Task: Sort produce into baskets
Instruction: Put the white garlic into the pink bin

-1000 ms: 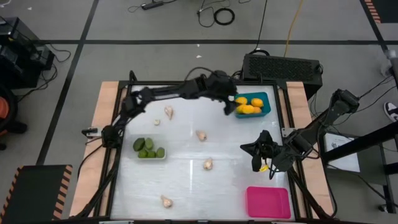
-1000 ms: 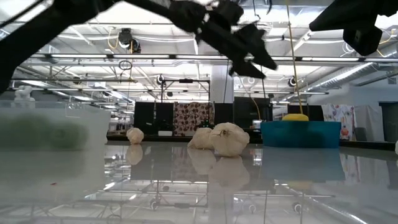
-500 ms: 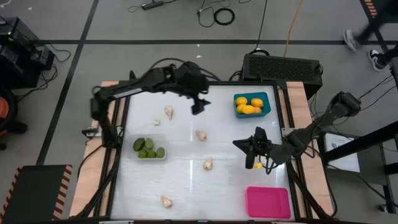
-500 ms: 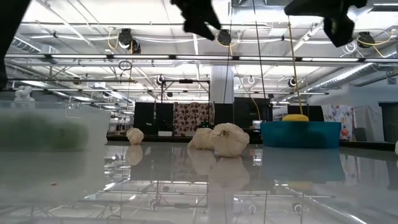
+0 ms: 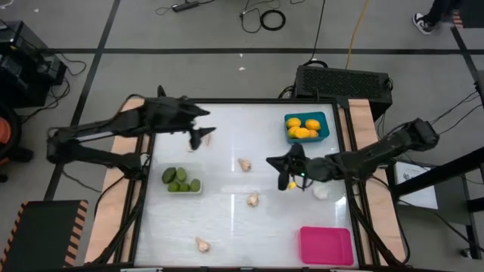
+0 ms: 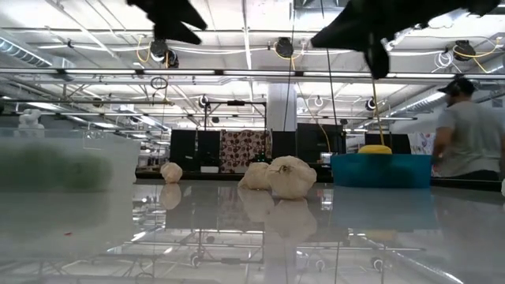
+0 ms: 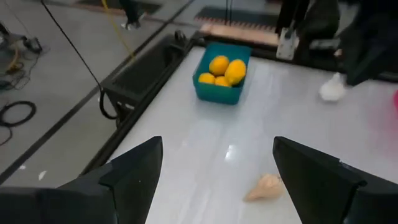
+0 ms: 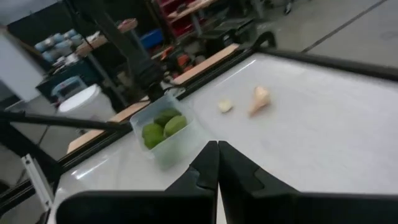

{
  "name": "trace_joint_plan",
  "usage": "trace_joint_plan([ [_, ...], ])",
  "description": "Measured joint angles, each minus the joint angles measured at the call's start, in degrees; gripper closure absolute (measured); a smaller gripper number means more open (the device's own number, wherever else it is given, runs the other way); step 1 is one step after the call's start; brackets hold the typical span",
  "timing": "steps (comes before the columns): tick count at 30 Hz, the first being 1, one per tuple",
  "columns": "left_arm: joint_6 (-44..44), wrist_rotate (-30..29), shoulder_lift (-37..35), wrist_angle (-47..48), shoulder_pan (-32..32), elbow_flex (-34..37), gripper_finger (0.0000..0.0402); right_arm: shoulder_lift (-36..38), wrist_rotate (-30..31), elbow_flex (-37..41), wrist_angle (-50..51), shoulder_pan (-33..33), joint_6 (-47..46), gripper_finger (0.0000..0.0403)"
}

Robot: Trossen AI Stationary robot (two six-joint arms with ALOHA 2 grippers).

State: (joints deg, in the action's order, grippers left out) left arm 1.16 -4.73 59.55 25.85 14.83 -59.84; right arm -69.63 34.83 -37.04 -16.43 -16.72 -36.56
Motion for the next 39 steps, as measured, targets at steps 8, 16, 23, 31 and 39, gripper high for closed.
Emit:
trace_joint_plan([
  [8,0.1,9.3,-13.9,-22.2,-1.4,16.4,0.0089,-8.5,-15.1,-2.4,-3.4,8.5,-3.1,0.0401],
  [16,-0.4,9.2,-14.1,-47.9,-2.6,31.8,0.0089,-21.3,-15.6,-19.7,19.1,13.2,-1.7,0.0363],
  [23,-5.8,7.9,-12.9,-45.7,-2.5,33.7,0.0089,-32.6,-16.1,-38.3,40.5,15.3,2.6,0.0299],
  [31,-10.4,11.6,-12.9,-40.6,-2.5,33.7,0.0089,-39.6,-20.0,-48.3,45.5,16.2,4.3,0.0189],
  [39,-7.6,10.7,-11.8,-40.5,-2.6,33.7,0.0089,-39.8,-20.0,-48.6,45.2,18.7,6.8,0.0120],
])
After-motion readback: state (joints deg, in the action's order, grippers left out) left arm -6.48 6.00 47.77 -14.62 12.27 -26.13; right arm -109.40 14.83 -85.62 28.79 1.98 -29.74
